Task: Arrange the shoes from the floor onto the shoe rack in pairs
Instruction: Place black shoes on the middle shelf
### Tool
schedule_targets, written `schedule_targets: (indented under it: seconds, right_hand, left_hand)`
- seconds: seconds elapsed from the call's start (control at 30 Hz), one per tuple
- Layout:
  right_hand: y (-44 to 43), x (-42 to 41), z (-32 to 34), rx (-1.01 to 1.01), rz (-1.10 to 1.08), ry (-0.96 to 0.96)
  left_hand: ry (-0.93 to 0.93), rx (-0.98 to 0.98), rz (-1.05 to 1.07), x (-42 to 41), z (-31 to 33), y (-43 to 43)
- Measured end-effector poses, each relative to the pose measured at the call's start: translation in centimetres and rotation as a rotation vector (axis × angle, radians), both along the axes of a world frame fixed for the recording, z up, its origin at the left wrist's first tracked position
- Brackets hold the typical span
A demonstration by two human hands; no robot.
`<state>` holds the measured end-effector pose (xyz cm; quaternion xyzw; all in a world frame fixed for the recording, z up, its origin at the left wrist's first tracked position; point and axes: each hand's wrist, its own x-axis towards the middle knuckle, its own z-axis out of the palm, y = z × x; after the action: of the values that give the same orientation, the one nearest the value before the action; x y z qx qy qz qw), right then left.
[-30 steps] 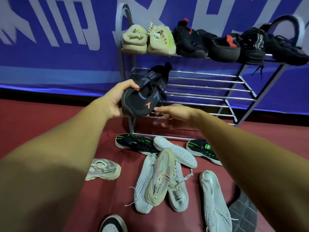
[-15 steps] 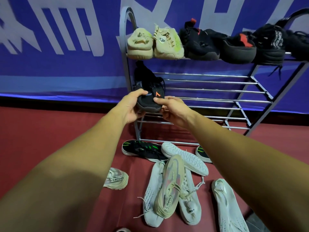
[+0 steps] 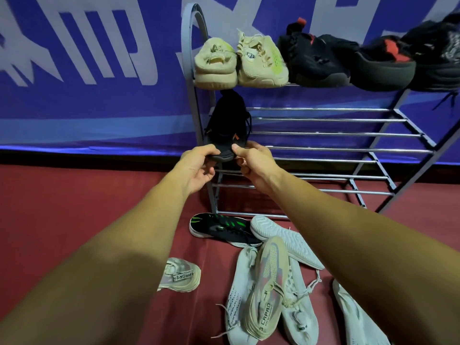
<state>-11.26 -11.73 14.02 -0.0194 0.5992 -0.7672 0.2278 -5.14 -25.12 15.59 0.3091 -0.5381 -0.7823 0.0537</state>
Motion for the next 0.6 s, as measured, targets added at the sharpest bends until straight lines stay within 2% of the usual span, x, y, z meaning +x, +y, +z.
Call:
schedule_targets:
  seconds: [0.1,0.27,0.47,0.6]
  right_hand:
    - [-0.8,-0.4,-0.5,0.036,-0.079,0.027]
    - [-1.2,-0.7,-0.4,-0.016,-0.158,0.041]
    - [-0.8,-1.2,-0.5,-0.025,-0.039,0.027]
    - [-1.2,-1.5,-0.4,0.004,-0.069,0.037]
  left_hand:
    - [0.024,0.033,0.033,-0.5,-0.2,-0.3]
    - [0.042,0.055,0.046,-1.3,-0.6,0.1]
    - [0.084,0.080,0.103,-2.3,-0.7,-0.1]
    - [0.092,0.073,0.141,-2.6,-1.1,-0.3]
